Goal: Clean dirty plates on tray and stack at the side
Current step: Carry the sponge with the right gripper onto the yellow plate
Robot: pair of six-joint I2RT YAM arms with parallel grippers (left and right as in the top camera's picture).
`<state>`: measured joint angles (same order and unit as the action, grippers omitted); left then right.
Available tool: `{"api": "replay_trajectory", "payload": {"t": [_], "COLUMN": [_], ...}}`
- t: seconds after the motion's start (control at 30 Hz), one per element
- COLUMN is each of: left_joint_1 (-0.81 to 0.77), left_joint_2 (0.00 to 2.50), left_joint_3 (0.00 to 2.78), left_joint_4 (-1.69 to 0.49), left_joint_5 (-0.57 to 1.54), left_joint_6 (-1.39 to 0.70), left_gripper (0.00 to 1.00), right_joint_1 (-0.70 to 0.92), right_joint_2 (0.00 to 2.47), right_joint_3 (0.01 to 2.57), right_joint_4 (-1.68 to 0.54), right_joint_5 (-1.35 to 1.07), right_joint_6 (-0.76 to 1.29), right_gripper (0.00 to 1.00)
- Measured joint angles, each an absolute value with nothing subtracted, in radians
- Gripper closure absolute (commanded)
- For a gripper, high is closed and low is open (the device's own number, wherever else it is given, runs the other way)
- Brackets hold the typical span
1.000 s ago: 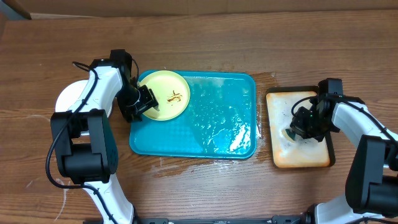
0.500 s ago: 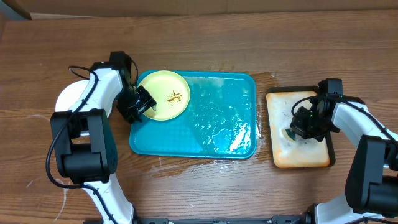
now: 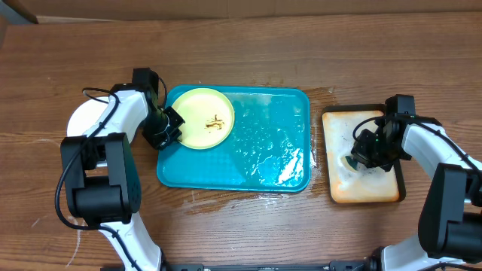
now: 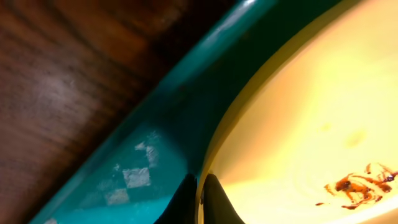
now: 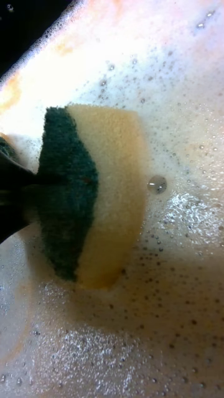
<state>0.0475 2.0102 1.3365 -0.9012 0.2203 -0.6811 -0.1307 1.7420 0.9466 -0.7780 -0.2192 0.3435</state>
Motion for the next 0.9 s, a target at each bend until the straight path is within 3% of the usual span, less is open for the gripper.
{"api": "replay_trajectory", "payload": {"t": [0.53,0.9], "left_joint_1": [-0.157,-0.171], "left_joint_2": [1.999,1.999], "left_joint_3": [1.336,1.336], "left_joint_4": [-0.843,-0.845], "left_joint_5": [0.099,0.096], "left_joint_6": [-0.486,-0.477], "left_gripper": [0.96,0.96], "right_joint_1": [-0.130,-0.122], "right_joint_2": [1.756,1.755], "right_joint_3": [0.960,1.134], "right_joint_4": [-0.778,-0.878], "right_joint_5": [-0.282,-0.323], "right_joint_6": [0.265,0.231], "right_gripper": [0.96,0.96]}}
